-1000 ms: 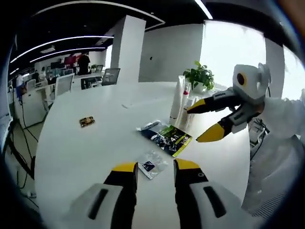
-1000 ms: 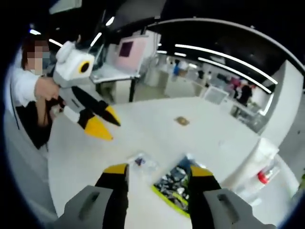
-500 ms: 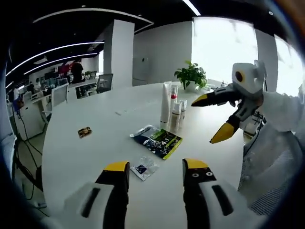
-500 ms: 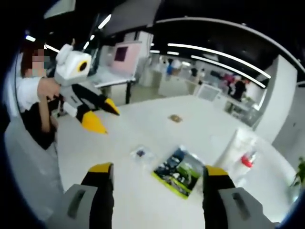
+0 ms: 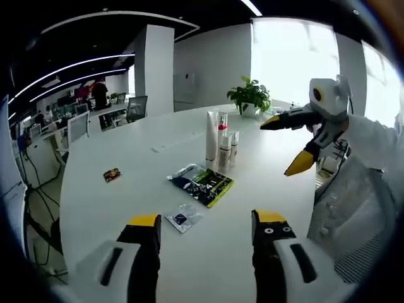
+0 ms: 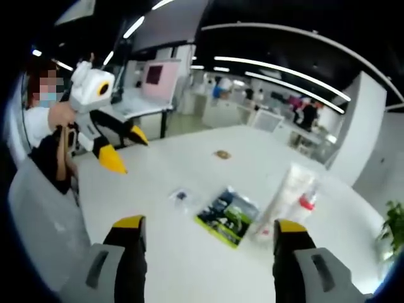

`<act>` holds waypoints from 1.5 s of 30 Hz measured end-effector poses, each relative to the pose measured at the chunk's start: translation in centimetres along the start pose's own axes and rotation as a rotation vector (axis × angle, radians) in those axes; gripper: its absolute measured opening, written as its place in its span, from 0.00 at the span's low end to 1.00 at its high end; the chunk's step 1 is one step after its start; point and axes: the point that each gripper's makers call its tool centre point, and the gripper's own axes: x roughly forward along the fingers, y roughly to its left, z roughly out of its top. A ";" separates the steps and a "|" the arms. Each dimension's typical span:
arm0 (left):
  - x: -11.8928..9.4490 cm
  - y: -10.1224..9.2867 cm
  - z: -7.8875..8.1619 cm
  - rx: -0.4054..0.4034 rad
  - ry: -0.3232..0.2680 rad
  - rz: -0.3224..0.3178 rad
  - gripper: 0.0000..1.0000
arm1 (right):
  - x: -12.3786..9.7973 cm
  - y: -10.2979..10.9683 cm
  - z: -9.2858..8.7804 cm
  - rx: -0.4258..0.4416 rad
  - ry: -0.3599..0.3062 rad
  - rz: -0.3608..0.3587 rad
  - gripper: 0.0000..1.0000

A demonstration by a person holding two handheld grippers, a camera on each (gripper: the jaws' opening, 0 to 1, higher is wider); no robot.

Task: Arrange the skincare products in the storage area until every visible bottle or jar stands upright without overlapping.

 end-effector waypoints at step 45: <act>-2.7 -3.1 -0.2 0.011 0.034 0.001 0.99 | -6.4 -2.3 -2.9 0.037 0.010 -0.097 0.99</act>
